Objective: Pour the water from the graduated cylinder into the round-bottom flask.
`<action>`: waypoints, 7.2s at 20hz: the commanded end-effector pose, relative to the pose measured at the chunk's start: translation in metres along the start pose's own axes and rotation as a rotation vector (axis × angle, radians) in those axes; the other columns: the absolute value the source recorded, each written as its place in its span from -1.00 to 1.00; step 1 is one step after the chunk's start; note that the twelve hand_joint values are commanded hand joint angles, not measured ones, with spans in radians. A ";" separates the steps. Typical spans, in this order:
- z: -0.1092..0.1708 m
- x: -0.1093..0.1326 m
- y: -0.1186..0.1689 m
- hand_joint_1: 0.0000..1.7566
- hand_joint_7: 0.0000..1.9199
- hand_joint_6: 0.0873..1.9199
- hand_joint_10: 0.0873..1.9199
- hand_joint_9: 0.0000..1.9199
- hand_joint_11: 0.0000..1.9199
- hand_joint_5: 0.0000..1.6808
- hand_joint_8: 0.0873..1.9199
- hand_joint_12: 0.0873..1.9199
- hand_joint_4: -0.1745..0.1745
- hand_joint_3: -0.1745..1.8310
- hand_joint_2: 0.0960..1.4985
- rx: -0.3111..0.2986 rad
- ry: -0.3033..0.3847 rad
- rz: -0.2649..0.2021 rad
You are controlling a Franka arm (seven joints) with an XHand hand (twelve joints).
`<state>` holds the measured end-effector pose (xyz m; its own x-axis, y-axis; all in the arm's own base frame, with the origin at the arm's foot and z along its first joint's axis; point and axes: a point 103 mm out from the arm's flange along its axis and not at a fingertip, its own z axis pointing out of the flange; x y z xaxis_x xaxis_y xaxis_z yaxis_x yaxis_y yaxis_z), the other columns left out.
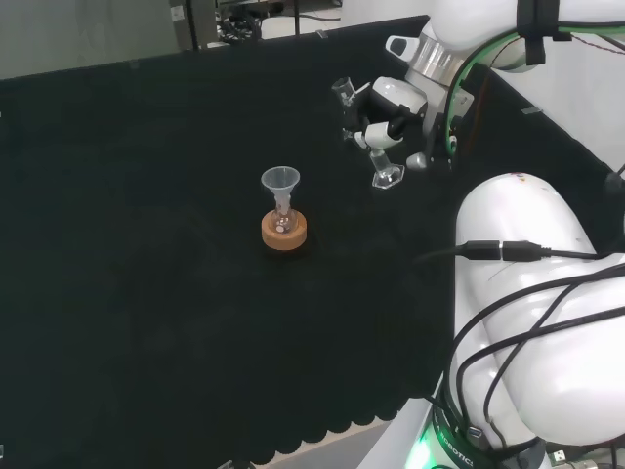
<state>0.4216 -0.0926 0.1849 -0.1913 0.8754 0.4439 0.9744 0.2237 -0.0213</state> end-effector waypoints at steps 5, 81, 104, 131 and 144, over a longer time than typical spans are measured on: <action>0.010 0.026 -0.036 0.32 0.37 -0.07 -1.00 0.53 0.37 0.23 -0.78 -0.35 -0.90 -0.84 0.44 0.175 -0.122 -0.024; 0.020 0.084 0.005 0.44 0.09 -0.07 -1.00 0.54 0.35 0.22 -0.09 -0.33 -1.00 -0.82 0.42 0.713 -0.835 0.205; 0.012 0.079 0.008 0.44 0.09 -0.07 -1.00 0.54 0.35 0.21 -0.09 -0.33 -1.00 -0.82 0.42 0.768 -0.914 0.241; 0.007 0.086 0.011 0.44 0.09 -0.06 -1.00 0.53 0.35 0.21 -0.08 -0.32 -1.00 -0.82 0.42 0.737 -0.948 0.241; -0.007 0.072 0.000 0.44 0.08 -0.06 -1.00 0.53 0.35 0.20 -0.07 -0.32 -1.00 -0.82 0.42 0.544 -0.726 0.172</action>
<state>0.4123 -0.0297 0.2213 -0.2718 0.8826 -0.3835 0.7896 -0.0233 -0.6132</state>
